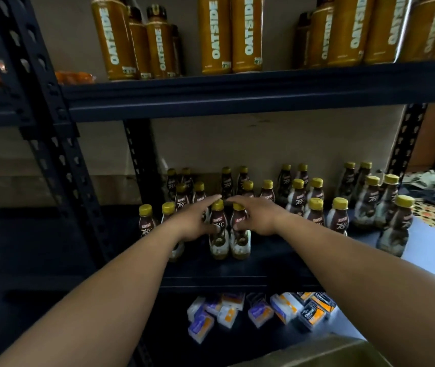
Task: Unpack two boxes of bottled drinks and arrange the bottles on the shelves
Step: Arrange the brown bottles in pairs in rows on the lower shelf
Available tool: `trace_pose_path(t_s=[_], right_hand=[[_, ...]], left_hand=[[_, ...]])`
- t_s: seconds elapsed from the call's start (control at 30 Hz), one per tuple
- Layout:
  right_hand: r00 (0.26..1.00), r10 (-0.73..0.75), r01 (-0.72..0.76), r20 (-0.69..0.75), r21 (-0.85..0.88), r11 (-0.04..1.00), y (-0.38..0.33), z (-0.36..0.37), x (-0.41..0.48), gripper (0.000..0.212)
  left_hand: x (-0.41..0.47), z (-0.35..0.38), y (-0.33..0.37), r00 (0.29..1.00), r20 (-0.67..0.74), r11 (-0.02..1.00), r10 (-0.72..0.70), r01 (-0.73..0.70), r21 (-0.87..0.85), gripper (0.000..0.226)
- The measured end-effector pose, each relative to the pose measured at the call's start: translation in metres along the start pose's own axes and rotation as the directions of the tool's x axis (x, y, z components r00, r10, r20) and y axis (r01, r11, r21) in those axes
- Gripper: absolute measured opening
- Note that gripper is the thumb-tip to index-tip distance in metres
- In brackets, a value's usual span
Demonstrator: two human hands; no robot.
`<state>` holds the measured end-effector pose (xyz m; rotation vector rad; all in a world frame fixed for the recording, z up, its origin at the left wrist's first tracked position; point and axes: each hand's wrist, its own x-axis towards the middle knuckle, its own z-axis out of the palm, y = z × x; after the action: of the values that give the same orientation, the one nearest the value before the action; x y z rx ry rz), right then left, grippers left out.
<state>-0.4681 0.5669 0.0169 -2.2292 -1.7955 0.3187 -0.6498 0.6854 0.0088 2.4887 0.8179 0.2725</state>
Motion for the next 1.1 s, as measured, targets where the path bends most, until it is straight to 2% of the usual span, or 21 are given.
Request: trace_pose_path(t_s=[0.17, 0.33, 0.57, 1.1], right_hand=[[0.985, -0.014, 0.026, -0.173, 0.069, 0.997, 0.014, 0.018, 0.004, 0.069], [0.963, -0.010, 0.084, -0.269, 0.266, 0.960, 0.025, 0.031, -0.002, 0.062], [0.958, -0.015, 0.127, -0.286, 0.378, 0.917, 0.028, 0.039, -0.005, 0.061], [0.966, 0.041, 0.066, -0.256, 0.394, 0.917, 0.034, 0.035, -0.021, 0.062]], left_hand=[[0.008, 0.024, -0.012, 0.988, -0.151, 0.992, 0.042, -0.060, -0.112, 0.080], [0.006, 0.034, -0.014, 0.975, -0.221, 0.989, 0.037, -0.067, -0.132, 0.080], [0.004, 0.036, -0.010, 0.975, -0.223, 0.993, 0.012, -0.039, -0.114, 0.081], [-0.004, 0.043, 0.005, 0.980, -0.200, 0.995, 0.008, -0.027, -0.096, 0.081]])
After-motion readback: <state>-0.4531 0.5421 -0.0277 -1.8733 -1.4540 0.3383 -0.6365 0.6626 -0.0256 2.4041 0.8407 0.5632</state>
